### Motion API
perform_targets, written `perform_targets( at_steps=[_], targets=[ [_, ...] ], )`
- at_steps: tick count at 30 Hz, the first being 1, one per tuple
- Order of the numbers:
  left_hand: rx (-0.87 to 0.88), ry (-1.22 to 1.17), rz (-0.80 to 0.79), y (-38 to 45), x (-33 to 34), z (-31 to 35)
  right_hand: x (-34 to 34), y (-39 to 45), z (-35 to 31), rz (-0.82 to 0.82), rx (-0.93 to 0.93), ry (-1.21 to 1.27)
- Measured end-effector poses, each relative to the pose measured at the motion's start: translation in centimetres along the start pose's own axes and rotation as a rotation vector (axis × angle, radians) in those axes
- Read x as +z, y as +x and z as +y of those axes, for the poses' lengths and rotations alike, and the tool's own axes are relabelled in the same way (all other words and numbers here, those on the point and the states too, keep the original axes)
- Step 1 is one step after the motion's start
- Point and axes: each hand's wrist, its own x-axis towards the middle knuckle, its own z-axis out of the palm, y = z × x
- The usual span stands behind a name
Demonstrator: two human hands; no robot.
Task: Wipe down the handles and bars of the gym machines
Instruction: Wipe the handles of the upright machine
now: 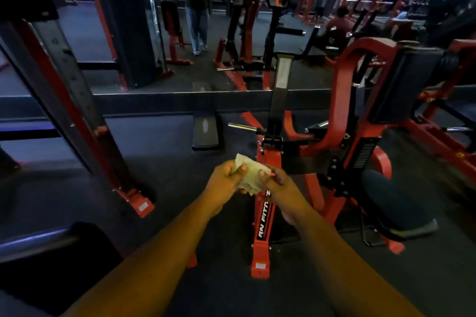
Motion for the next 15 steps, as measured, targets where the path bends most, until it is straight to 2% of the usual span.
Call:
perform_targets(
  at_steps=[4,7,11,15],
  targets=[
    [0.008,0.083,0.005,5.2,-3.3,0.9,2.1,5.2,-0.4,-0.085,-0.065,-0.122],
    [-0.012,0.132,0.008,9.8,-5.2,1.4,2.3,9.6,-0.7,-0.084,-0.046,-0.189],
    [-0.018,0.163,0.014,16.4,-6.0,1.8,1.1,16.6,-0.9,-0.193,-0.02,-0.303],
    [0.028,0.228,-0.065,24.2,-5.9,2.6,0.6,24.8,-2.4,-0.026,-0.079,-0.068]
  ],
)
